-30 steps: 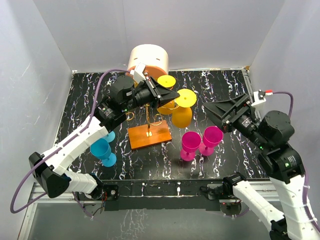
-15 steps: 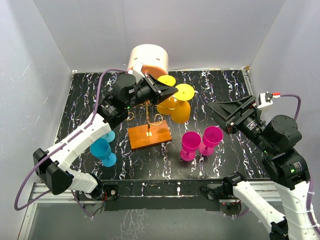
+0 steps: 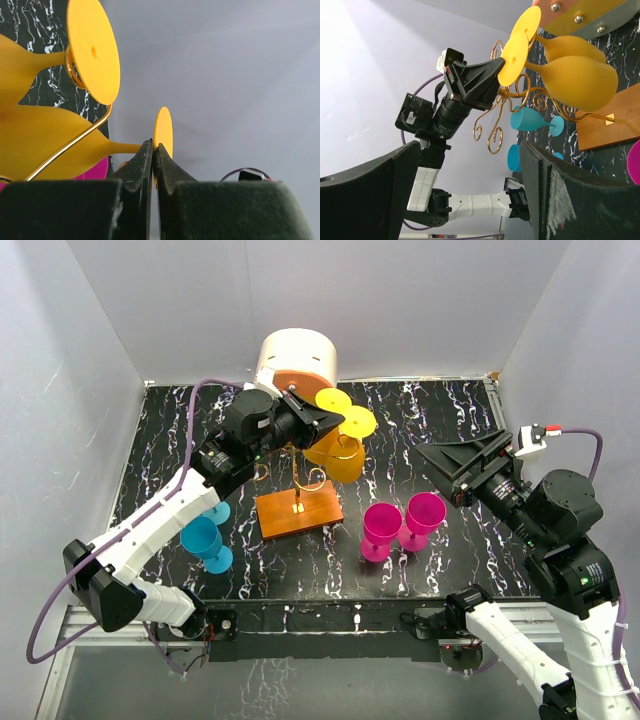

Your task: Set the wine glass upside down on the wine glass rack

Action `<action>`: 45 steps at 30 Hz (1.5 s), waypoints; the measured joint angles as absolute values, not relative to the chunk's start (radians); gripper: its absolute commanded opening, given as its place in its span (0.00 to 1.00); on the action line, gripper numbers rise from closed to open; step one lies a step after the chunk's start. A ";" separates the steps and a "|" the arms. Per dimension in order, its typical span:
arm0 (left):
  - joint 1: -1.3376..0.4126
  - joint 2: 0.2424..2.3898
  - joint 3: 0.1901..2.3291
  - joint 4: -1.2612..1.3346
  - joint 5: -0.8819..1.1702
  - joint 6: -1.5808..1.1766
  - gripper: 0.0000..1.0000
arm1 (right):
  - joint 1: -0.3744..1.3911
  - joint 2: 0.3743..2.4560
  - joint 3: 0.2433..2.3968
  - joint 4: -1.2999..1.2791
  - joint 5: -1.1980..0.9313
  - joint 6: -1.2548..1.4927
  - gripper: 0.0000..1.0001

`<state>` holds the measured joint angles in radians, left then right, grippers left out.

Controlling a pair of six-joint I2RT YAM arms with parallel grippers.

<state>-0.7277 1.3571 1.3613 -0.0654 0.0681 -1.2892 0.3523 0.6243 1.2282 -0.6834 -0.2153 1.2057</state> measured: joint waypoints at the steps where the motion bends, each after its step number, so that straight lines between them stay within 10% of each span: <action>1: -0.728 1.354 1.361 -0.071 0.062 -1.287 0.00 | 0.352 0.625 1.228 -0.683 -0.215 1.206 0.78; 45: -0.723 1.188 1.279 -0.146 0.216 -1.214 0.00 | 0.352 0.630 1.164 -0.680 -0.207 1.232 0.75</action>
